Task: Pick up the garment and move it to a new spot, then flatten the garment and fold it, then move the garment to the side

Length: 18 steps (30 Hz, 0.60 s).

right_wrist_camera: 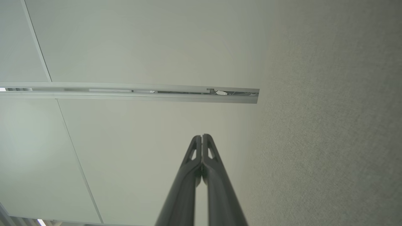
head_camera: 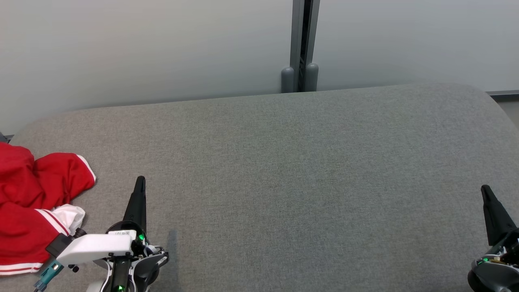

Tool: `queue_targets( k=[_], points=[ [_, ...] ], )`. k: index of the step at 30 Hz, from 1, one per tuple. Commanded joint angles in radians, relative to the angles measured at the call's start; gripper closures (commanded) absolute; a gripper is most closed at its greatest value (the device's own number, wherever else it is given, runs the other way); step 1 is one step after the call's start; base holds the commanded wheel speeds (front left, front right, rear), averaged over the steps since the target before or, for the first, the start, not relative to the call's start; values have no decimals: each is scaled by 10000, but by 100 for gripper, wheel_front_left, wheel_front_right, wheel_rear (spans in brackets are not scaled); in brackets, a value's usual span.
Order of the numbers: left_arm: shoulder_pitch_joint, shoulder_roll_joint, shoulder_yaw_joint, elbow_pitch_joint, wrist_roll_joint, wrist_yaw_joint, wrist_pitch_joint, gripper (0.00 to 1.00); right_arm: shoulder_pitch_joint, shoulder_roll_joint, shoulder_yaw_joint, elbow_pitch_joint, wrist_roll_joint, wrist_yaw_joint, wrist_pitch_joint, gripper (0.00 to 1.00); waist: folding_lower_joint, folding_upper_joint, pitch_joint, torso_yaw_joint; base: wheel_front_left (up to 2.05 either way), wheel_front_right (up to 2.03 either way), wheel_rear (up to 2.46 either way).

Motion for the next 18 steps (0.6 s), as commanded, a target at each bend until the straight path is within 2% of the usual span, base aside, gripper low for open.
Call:
queue_targets(
  k=[1,11,12,18],
  points=[
    [-132,31,18,-2,-33,-41,12,100,-45,-44,-19,22,69,19,25,100,0,0,0,0,0,0,0],
    [-132,31,18,-2,-33,-41,12,100,-45,-44,-19,22,69,19,25,100,0,0,0,0,0,0,0],
    [0,1,0,8,3,2,-1,0,0,4,8,6,-2,0,-2,0,1,0,0,0,0,0,0],
    [180,-16,2,165,23,6,-24,0,153,124,113,161,-83,-3,-139,0,0,0,4,1,0,0,0]
  ],
)
